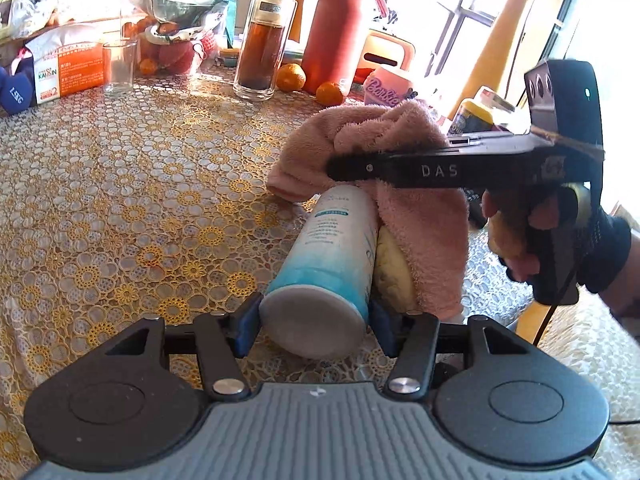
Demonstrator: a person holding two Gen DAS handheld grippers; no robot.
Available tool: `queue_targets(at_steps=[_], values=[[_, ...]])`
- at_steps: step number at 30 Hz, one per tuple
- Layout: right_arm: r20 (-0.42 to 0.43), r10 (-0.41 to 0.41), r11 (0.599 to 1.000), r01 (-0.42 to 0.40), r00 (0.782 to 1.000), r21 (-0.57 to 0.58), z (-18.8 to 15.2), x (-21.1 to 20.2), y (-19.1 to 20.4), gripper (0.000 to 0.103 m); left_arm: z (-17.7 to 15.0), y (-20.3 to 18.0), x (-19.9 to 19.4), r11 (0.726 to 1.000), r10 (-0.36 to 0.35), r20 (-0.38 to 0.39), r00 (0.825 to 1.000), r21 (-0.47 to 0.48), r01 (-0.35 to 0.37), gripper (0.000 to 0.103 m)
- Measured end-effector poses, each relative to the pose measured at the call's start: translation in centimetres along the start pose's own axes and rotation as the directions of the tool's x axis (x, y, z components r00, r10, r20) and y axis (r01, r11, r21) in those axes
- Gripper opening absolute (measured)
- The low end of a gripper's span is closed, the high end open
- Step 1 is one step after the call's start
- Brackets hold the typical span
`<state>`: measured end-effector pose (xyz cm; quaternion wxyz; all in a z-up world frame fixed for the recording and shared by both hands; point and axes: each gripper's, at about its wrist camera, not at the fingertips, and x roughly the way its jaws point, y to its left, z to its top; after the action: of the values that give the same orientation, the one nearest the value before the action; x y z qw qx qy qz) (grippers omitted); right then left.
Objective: Clean container
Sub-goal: 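Rub the towel over the bottle and sponge with the right tool while the left tool holds the bottle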
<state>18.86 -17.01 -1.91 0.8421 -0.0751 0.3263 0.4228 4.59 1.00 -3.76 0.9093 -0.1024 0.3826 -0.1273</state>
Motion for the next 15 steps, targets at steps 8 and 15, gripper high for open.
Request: queue_targets(at_steps=[8,15], values=[[0.031,-0.052,0.999,0.052,0.998,0.005,-1.1,-1.4,0.2,0.02,-0.3,-0.8,0.3,0.999,0.023,-0.01,1.0,0.025,-0.022,0.057],[0.049,-0.159,0.987,0.159,0.986,0.007,-1.8,-3.4,-0.7,0.016,-0.5,-1.6,0.2,0.996,0.05,-0.005,0.999,0.067,-0.05,0.056]])
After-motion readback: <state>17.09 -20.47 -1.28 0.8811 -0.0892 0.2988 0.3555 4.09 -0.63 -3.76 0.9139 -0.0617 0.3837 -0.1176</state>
